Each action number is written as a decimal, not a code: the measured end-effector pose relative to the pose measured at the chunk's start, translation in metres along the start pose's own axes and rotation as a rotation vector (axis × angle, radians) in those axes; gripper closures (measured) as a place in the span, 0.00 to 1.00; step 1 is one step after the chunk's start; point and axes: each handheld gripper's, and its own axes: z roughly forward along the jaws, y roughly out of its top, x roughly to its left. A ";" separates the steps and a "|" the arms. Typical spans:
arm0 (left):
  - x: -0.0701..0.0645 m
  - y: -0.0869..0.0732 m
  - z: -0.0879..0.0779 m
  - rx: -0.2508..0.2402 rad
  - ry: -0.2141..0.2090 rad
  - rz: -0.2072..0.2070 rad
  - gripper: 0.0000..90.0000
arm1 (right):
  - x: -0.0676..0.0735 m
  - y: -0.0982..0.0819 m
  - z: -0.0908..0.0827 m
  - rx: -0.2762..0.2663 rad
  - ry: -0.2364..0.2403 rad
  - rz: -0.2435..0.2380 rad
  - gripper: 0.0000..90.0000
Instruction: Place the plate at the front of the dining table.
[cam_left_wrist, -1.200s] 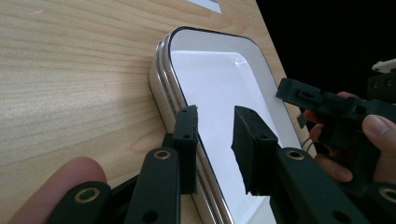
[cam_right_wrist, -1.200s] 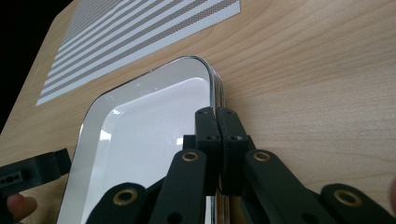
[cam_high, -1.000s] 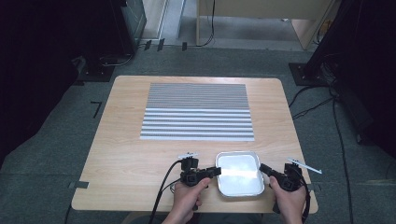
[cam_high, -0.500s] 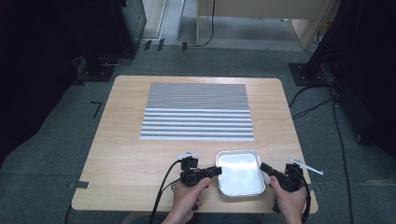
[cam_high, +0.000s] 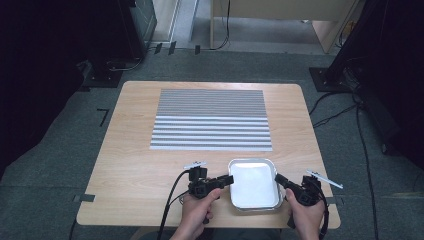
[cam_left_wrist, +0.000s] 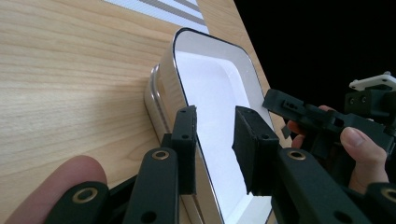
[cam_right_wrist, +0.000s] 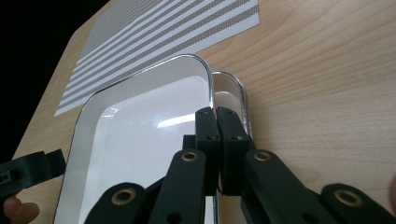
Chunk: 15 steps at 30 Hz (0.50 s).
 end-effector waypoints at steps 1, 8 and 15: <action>0.001 0.001 0.000 0.002 0.005 0.001 0.78 | 0.000 0.000 0.001 0.001 0.003 0.002 1.00; 0.005 -0.005 0.009 0.029 0.064 0.030 0.77 | -0.001 -0.006 0.011 0.044 0.003 0.008 0.98; -0.005 -0.009 0.006 0.008 0.158 0.135 0.79 | 0.005 -0.007 0.011 0.041 -0.028 -0.056 0.94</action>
